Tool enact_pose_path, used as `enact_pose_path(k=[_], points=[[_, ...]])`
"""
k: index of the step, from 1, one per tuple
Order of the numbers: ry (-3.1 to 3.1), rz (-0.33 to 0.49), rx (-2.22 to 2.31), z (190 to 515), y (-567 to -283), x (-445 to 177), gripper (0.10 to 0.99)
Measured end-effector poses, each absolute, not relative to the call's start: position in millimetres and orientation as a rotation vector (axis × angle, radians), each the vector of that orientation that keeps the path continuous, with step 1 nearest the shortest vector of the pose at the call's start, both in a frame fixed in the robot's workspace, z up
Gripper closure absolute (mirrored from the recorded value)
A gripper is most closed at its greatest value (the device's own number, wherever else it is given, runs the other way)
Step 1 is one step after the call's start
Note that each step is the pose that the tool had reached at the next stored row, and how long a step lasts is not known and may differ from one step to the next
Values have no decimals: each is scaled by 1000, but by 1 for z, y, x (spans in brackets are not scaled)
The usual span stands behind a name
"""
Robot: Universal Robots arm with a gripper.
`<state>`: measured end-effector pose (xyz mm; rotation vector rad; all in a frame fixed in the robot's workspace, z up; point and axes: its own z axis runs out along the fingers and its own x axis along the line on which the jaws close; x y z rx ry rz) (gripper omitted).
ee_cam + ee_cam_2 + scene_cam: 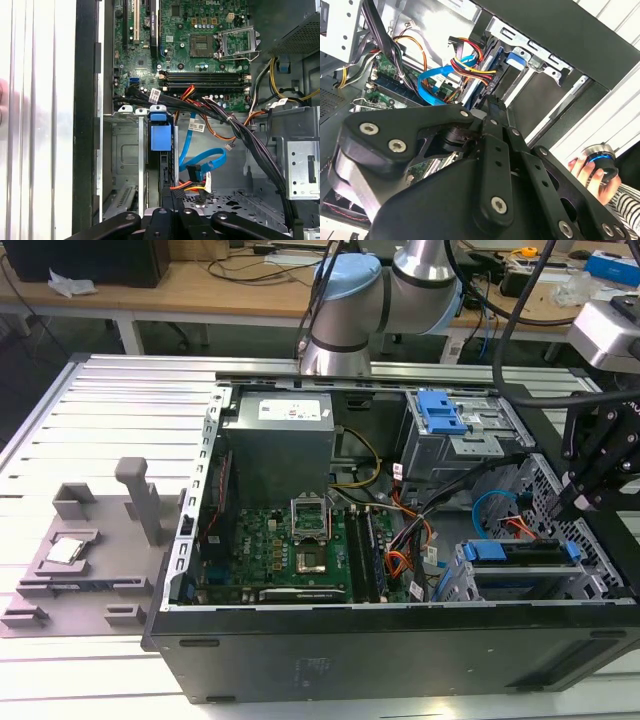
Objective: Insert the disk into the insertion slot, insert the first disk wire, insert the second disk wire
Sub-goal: 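Insert the first disk wire, then insert the second disk wire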
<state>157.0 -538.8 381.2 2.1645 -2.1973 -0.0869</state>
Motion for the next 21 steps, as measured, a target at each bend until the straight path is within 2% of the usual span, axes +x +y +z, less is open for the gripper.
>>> enact_pose_path(k=[7,10,11,12,21], points=[[-2197,-87,2164,381,-539,157,973],[-2197,-87,2165,381,-539,157,792],[-2197,-87,2165,381,-539,157,792],[-2197,-87,2165,381,-539,157,725],[-2195,-82,2163,382,-528,157,725]])
